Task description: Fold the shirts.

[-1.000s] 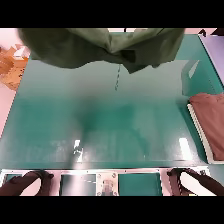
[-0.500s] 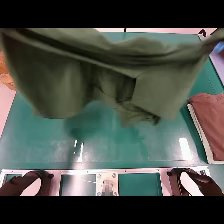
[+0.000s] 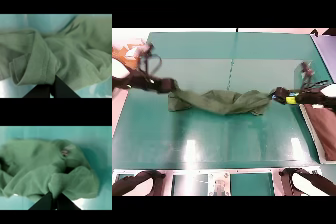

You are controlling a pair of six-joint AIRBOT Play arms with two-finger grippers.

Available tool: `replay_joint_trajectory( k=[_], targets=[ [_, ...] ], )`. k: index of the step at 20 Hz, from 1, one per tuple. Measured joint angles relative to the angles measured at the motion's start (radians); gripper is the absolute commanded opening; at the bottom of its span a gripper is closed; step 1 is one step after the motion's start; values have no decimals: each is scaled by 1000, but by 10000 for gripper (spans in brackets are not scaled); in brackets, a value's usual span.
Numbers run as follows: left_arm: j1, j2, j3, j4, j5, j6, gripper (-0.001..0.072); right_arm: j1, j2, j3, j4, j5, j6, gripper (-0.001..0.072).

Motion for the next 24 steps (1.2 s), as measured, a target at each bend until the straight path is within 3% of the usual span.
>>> replay_joint_trajectory(
  k=[1, 2, 4, 5, 10, 16, 19, 24],
  targets=[
    [0, -28, -22, -12, 20, 5, 22, 6, -51, 5, 5, -30, -6, 20],
    [0, -57, -41, -16, 27, 9, 22, 10, -98, 16, 6, -44, -11, 87],
    [0, -92, -61, -29, 55, 15, 22, 8, -169, 57, 6, -57, -16, 404],
    [0, -105, -68, -28, 58, 16, 22, -2, -193, 85, 2, -47, -19, 448],
    [0, -129, -80, -6, 59, 20, 23, -107, -236, 201, -38, 114, -27, 445],
    [0, -134, -83, 37, 34, 22, 22, -181, -270, 130, -43, 172, -147, 445],
    [0, -134, -83, 45, 32, 22, 23, -185, -324, 107, 15, 160, -235, 448],
    [0, -134, -83, 51, 34, 20, 22, -185, -411, 96, 238, 167, -394, 427]
  ],
)
